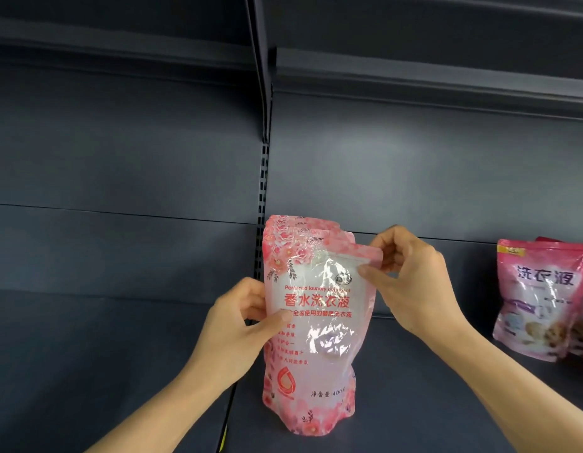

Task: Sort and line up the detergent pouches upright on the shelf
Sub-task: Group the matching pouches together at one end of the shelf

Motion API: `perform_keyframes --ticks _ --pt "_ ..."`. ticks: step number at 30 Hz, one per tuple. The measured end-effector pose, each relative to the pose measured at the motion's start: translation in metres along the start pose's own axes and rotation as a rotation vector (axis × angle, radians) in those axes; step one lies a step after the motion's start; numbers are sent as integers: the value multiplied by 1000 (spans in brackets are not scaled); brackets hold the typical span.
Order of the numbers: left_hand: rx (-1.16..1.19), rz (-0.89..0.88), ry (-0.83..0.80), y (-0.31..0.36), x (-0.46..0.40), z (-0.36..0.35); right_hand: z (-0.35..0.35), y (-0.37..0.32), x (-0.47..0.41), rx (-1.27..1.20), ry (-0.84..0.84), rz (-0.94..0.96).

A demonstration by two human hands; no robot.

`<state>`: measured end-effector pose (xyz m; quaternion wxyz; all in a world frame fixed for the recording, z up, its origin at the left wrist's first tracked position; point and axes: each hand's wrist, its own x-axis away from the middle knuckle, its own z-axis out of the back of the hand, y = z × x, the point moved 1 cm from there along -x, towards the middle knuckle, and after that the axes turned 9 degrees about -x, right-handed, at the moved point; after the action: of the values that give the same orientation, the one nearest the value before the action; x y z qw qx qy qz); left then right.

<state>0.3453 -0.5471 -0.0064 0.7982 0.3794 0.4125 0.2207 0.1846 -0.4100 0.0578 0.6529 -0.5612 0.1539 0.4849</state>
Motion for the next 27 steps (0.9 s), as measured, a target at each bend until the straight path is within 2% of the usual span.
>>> perform_keyframes --ticks 5,8,10,16,20,27 --pt "30 -19 -15 2 -2 4 4 -6 -6 -131 -81 -32" --pt "73 37 53 -3 -13 9 4 -3 -26 -190 -61 -116" --pt "34 89 85 -13 -27 11 4 -1 -46 -147 -60 -173" --pt "-49 187 -139 -35 -53 -7 -7 12 -80 -37 -304 -317" --pt "-100 182 -137 -38 -57 -10 -11 15 -86 -25 -319 -355" --pt "-103 150 -137 -46 -57 -4 -15 17 -85 -50 -303 -302"
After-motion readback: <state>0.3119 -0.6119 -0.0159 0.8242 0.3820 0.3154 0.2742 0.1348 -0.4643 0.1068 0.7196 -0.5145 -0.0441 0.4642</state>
